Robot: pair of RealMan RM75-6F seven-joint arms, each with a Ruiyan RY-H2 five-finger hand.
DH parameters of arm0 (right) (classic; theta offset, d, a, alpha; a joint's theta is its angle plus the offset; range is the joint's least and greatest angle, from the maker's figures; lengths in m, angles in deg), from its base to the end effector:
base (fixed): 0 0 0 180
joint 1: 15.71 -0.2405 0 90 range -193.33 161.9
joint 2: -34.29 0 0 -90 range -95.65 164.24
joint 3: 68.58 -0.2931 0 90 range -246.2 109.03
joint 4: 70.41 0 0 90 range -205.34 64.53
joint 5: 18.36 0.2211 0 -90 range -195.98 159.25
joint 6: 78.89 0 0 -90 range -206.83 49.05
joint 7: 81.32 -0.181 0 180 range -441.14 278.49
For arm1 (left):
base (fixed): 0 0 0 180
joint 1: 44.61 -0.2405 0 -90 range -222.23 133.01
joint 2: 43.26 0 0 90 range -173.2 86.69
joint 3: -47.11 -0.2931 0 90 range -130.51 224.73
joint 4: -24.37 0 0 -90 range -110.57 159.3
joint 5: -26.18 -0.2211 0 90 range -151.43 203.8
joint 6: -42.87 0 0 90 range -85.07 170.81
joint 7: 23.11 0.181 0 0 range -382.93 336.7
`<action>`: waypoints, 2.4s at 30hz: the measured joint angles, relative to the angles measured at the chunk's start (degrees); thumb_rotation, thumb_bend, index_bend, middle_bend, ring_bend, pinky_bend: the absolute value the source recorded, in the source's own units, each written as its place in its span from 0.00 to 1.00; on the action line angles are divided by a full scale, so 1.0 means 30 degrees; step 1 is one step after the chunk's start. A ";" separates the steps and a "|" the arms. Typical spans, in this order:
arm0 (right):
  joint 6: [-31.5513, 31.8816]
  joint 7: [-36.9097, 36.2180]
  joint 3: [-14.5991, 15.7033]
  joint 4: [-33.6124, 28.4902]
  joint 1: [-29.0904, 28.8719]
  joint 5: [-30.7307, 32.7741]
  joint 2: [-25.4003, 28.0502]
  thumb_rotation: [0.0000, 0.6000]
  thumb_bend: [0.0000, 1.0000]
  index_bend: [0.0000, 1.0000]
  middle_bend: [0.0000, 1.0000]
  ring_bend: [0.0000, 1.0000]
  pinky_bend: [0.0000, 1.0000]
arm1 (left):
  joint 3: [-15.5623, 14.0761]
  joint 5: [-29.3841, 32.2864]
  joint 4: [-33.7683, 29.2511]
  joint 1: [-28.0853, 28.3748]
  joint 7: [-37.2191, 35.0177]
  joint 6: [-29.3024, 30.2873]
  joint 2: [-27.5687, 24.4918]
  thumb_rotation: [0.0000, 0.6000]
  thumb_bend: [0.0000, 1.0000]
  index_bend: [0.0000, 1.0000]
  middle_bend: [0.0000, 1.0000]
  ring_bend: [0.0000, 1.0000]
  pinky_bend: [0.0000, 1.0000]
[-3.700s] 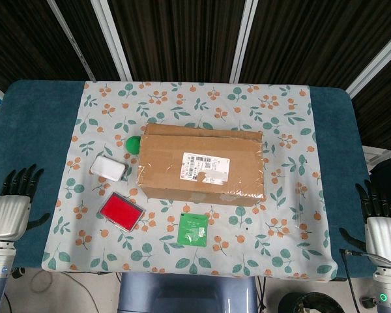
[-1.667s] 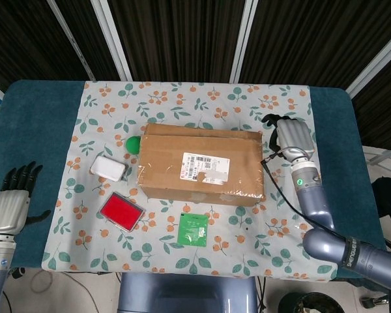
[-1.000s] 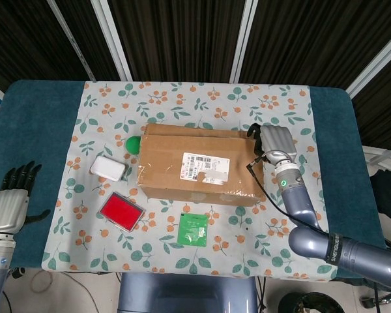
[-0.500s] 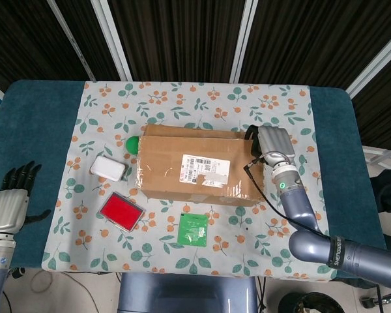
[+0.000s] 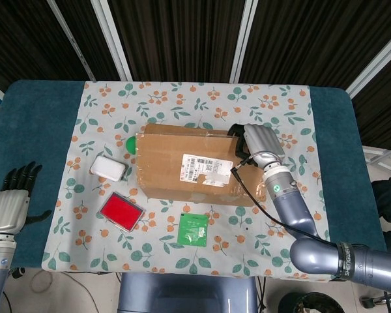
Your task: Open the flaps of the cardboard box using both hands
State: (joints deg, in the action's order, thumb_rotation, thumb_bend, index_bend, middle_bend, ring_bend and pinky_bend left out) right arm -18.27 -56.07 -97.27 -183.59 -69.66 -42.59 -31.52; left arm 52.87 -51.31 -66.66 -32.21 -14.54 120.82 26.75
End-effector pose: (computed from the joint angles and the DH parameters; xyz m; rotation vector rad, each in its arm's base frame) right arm -0.0491 -0.4426 0.1199 1.5228 -1.2555 1.1528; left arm -0.3378 0.2770 0.1258 -1.4103 -0.9046 -0.8425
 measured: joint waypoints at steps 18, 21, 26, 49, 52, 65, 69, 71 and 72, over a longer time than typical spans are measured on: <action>0.0709 0.0167 -0.1127 -0.4258 -0.2012 0.5786 0.3080 1.00 1.00 0.49 0.57 0.56 0.53 | -0.0063 -0.0107 0.0028 0.0007 0.0106 0.0069 0.0058 1.00 0.04 0.00 0.00 0.00 0.00; 0.0882 0.0116 -0.1066 -0.4517 -0.2311 0.5953 0.3193 1.00 1.00 0.49 0.57 0.56 0.53 | -0.0090 -0.0172 0.0050 0.0016 0.0162 0.0090 0.0091 1.00 0.04 0.00 0.00 0.00 0.00; 0.0925 -0.0027 -0.0982 -0.4821 -0.2715 0.6275 0.3297 1.00 1.00 0.49 0.57 0.56 0.53 | -0.0068 -0.0138 0.0064 -0.0004 0.0133 0.0135 0.0107 1.00 0.04 0.00 0.00 0.00 0.00; -0.2361 -0.1616 -0.1851 -0.7229 -0.4486 1.0809 0.6786 1.00 1.00 0.49 0.57 0.56 0.54 | -0.0114 -0.0194 0.0093 0.0028 0.0205 0.0115 0.0187 1.00 0.04 0.00 0.00 0.00 0.00; -0.3302 -0.1948 -0.1951 -0.7251 -0.4702 1.1133 0.7309 1.00 1.00 0.49 0.57 0.56 0.54 | -0.0121 -0.0228 0.0131 0.0035 0.0227 0.0130 0.0208 1.00 0.04 0.00 0.00 0.00 0.00; -0.4167 -0.2602 -0.0711 -0.7269 -0.5135 1.0369 0.8129 1.00 0.96 0.48 0.54 0.54 0.52 | -0.0117 -0.0273 0.0146 0.0014 0.0179 0.0193 0.0175 1.00 0.04 0.00 0.00 0.00 0.00; -0.2353 -0.2484 0.0129 -0.7269 -0.4503 0.7959 0.7548 1.00 0.72 0.42 0.51 0.51 0.48 | -0.0111 -0.0323 0.0189 0.0025 0.0277 0.0249 0.0215 1.00 0.04 0.00 0.00 0.00 0.00; -0.0983 -0.2375 0.0797 -0.7269 -0.3884 0.6066 0.7091 1.00 0.58 0.34 0.44 0.45 0.42 | -0.0106 -0.0313 0.0219 0.0032 0.0351 0.0251 0.0239 1.00 0.04 0.00 0.00 0.00 0.00; -0.0326 -0.2316 0.1130 -0.7269 -0.3554 0.5152 0.6880 1.00 0.54 0.30 0.40 0.41 0.39 | -0.0105 -0.0311 0.0237 0.0038 0.0416 0.0254 0.0252 1.00 0.04 0.00 0.00 0.00 0.00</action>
State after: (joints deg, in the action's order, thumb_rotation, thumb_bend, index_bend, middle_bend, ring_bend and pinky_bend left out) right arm -19.25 -63.02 -93.88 -205.39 -80.32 -27.13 -10.88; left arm 52.56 -52.24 -65.95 -32.10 -13.29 121.58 27.51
